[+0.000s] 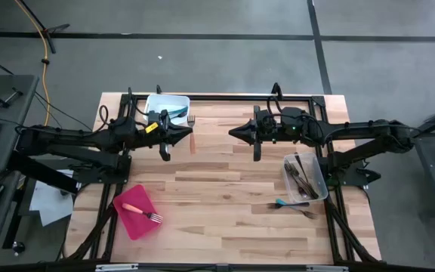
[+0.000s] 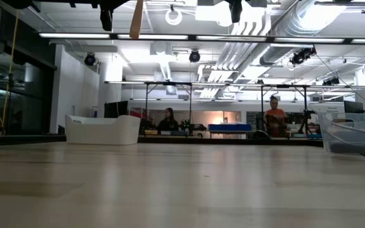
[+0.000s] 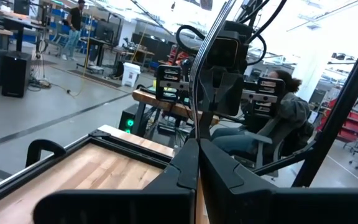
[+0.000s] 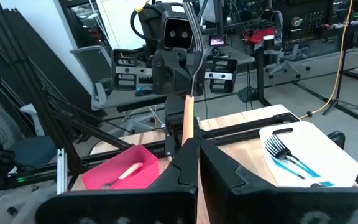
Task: Sort silverware by color (type)
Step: Put the orange fork into the red bin
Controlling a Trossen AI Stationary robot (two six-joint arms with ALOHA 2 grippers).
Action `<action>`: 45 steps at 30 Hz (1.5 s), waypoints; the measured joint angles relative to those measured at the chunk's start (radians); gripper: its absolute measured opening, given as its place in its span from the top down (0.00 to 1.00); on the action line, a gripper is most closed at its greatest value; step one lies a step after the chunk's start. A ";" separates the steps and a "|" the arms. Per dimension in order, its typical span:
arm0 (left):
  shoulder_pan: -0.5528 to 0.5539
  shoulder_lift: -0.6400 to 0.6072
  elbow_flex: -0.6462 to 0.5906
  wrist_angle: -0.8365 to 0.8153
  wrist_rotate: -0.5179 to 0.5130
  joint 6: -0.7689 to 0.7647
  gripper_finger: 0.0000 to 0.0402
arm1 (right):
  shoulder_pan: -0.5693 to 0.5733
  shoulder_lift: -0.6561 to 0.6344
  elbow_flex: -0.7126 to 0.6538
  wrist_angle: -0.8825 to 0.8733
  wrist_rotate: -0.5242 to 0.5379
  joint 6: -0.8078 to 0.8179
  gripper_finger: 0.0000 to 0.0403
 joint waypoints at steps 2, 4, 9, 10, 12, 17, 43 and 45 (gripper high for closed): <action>0.000 0.000 0.000 0.000 0.000 0.000 1.00 | 0.000 0.000 0.000 0.001 -0.001 0.000 1.00; 0.000 0.000 0.000 0.000 0.000 0.000 1.00 | 0.000 0.000 0.000 0.000 -0.001 0.000 1.00; 0.000 0.000 0.000 0.000 0.005 0.000 1.00 | 0.000 0.000 0.000 0.000 -0.002 0.000 1.00; 0.000 0.000 0.000 0.000 0.005 0.000 1.00 | 0.000 0.000 0.000 0.000 -0.002 0.000 1.00; 0.000 0.000 0.000 0.000 0.005 0.000 1.00 | 0.000 0.000 0.000 0.000 -0.002 0.000 1.00; 0.000 0.000 0.000 -0.001 0.005 0.008 1.00 | 0.000 0.000 0.000 0.000 -0.002 0.000 1.00; 0.000 0.000 0.000 -0.004 0.007 0.028 1.00 | 0.000 0.000 0.000 -0.022 -0.002 0.027 1.00; 0.000 0.000 0.000 -0.004 0.007 0.028 1.00 | 0.000 0.000 0.000 -0.022 -0.002 0.027 1.00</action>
